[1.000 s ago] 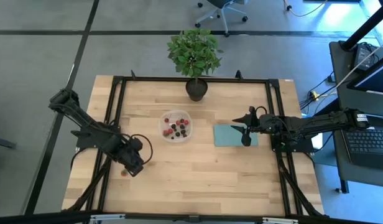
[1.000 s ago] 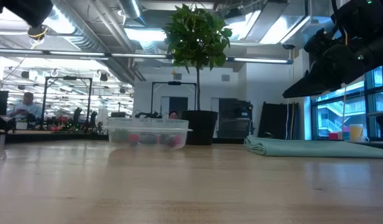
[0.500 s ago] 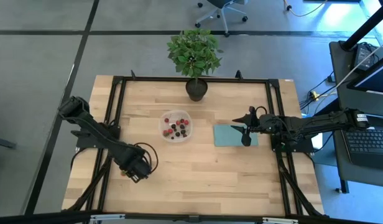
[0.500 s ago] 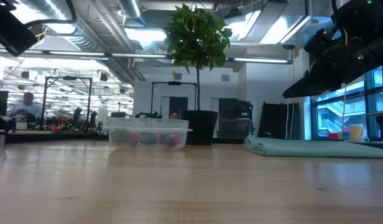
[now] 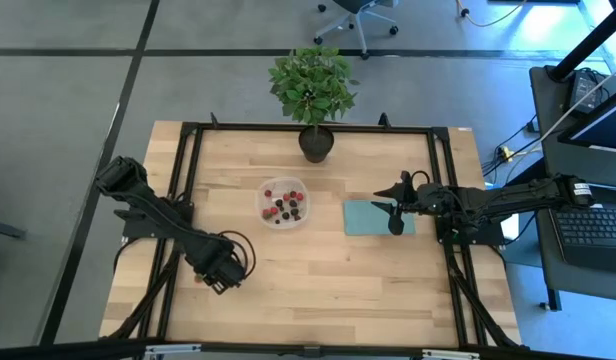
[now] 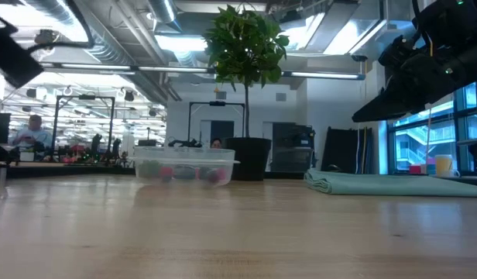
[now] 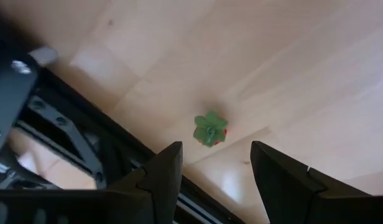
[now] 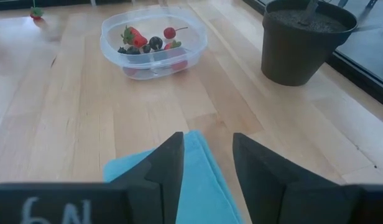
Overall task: Pick and placing Produce into tupperware
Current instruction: Put the strawberry into the container, then return to Home Position
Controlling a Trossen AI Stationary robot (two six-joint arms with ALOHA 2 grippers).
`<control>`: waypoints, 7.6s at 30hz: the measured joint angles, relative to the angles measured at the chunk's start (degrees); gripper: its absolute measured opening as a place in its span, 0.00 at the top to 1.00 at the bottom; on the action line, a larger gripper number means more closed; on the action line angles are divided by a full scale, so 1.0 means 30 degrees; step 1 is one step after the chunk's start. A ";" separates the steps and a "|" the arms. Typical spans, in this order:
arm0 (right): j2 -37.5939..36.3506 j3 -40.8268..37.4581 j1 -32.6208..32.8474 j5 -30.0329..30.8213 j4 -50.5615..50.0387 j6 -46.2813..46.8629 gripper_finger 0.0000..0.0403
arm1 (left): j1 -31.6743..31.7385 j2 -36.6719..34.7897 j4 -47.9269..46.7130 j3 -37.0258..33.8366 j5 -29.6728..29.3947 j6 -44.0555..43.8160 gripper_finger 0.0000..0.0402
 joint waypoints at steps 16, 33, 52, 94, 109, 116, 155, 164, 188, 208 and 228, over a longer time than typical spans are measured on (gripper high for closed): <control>-0.0004 0.0000 -0.0005 0.0000 -0.0007 -0.0019 0.65 | 0.0000 0.0003 0.2376 -0.1973 0.1112 -0.0523 0.55; -0.0003 0.0000 -0.0004 0.0000 -0.0015 -0.0027 0.65 | 0.0000 0.0000 0.3253 -0.2306 0.1235 -0.0528 0.68; -0.0005 0.0000 -0.0002 0.0000 -0.0015 -0.0027 0.65 | -0.0007 0.0000 0.3238 -0.2306 0.0891 -0.0430 0.92; 0.0000 0.0000 0.0000 0.0000 0.0022 -0.0095 0.65 | 0.4127 -0.0699 0.7490 -0.1475 0.0249 1.2969 1.00; -0.0004 0.0000 0.0000 0.0000 0.0146 -0.0425 0.65 | 0.8413 -0.0699 1.0941 0.1808 -0.3846 2.6741 1.00; -0.0001 0.0000 -0.0006 0.0000 0.0138 -0.0479 0.65 | 1.0802 -0.0699 1.2904 0.1993 -0.5424 2.9788 1.00; 0.0000 0.0000 0.0000 0.0000 0.0117 -0.0930 0.65 | 1.4129 -0.0685 1.7319 -0.3051 -0.6855 2.6458 1.00; 0.0000 0.0000 0.0000 0.0000 0.0117 -0.0917 0.65 | 1.4127 -0.0685 1.7322 -0.3056 -0.6870 2.6057 0.95; -0.0005 0.0000 0.0000 -0.0003 0.0169 -0.0039 0.65 | 1.4113 -0.2737 1.7765 -0.3056 -0.6862 2.6189 0.61; -0.0076 0.0000 -0.3586 -0.0145 0.2318 -0.1000 0.65 | 1.6013 -1.3315 1.8829 -0.7249 -0.6360 2.8907 0.60; -0.1189 0.0000 -0.5543 -0.1212 0.1943 -0.1042 0.65 | 1.6611 -2.4712 1.9162 -1.4417 -0.6272 2.6567 0.60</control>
